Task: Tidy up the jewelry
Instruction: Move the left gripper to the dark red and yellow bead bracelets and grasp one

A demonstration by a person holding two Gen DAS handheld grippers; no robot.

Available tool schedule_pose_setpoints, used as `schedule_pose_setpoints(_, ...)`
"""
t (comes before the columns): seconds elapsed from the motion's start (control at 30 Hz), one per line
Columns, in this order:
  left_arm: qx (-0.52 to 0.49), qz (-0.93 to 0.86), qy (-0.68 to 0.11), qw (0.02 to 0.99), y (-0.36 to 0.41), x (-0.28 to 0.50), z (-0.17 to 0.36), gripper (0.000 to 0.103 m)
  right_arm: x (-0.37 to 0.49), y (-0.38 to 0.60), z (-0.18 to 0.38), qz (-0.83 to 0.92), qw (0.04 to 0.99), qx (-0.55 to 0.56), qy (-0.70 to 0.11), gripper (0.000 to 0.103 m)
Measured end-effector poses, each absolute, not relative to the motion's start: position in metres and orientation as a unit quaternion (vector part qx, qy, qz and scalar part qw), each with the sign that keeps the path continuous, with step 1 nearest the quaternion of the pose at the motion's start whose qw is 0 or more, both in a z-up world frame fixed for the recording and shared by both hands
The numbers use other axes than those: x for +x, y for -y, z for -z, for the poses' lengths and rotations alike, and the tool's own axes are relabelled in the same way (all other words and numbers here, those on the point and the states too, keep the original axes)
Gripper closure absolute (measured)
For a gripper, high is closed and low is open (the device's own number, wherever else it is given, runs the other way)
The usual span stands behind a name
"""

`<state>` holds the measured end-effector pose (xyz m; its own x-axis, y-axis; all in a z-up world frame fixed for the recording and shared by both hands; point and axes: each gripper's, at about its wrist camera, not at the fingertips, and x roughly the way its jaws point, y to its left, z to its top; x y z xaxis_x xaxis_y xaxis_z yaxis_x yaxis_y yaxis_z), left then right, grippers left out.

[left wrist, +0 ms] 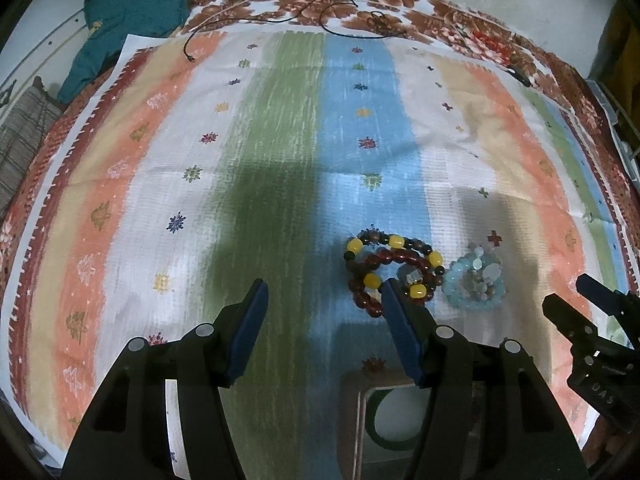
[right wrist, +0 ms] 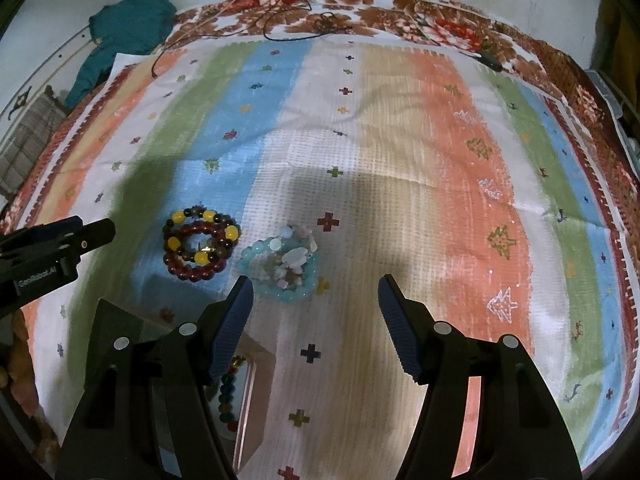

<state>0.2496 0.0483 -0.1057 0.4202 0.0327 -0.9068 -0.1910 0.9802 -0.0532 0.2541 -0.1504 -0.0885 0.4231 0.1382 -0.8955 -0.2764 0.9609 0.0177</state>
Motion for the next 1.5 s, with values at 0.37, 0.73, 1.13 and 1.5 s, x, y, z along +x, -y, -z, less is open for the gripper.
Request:
schedule_pose_setpoints(0.37, -0.065, -0.058, -0.545, 0.834, -0.045, 0.267, 0.118, 0.044, 0.269, 0.148, 0.101, -0.118, 0.836, -0.071, -0.531, 0.038)
schedule_pose_setpoints(0.73, -0.067, -0.056, -0.558, 0.825, -0.048, 0.282, 0.133, 0.044, 0.28, 0.142, 0.11, -0.121, 0.833, -0.079, -0.534, 0.038)
schedule_pose_setpoints(1.13, -0.059, -0.044, -0.576, 0.814, -0.046, 0.298, 0.152, 0.044, 0.291, 0.136, 0.121, -0.119, 0.828, -0.097, -0.539, 0.039)
schedule_pose_setpoints(1.5, -0.048, -0.06, -0.593, 0.801, -0.053, 0.31, 0.172, 0.045, 0.302, 0.131, 0.132, -0.124, 0.82, -0.106, -0.549, 0.048)
